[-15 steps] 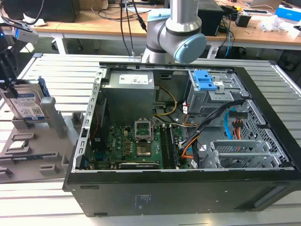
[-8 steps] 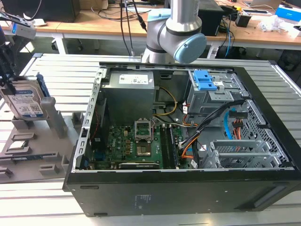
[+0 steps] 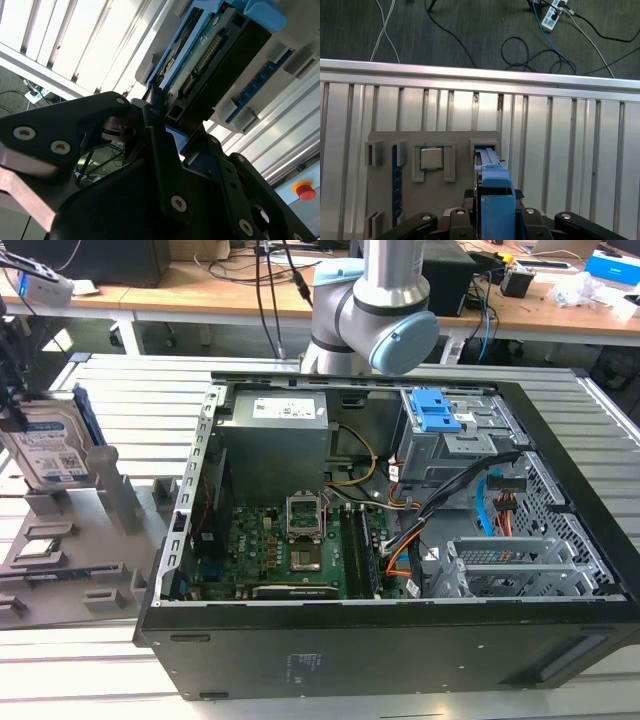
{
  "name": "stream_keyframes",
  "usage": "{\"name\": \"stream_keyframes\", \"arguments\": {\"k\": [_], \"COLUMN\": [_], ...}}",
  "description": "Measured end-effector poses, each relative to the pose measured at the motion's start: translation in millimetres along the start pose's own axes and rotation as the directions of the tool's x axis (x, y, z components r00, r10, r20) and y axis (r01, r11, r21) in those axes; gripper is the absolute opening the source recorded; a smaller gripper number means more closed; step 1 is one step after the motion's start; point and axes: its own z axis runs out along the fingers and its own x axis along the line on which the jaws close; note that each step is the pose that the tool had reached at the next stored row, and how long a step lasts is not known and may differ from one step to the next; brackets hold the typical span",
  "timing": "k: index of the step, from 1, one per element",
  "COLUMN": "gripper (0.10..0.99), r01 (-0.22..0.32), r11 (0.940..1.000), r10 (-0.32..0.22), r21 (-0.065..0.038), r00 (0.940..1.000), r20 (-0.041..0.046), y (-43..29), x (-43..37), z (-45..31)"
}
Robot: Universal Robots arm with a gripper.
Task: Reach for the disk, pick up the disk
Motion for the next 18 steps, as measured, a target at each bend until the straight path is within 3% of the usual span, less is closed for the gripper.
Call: {"name": "stream_keyframes", "arguments": {"k": [18], "gripper": [0.365], "r01": [0.000], "r11": [1.0000], "r10": [0.000], "r21": [0.000], "r00": [1.0000], "r20": [-0.0001], "y": [0.9], "x": [0.0], "z": [-31.3]}}
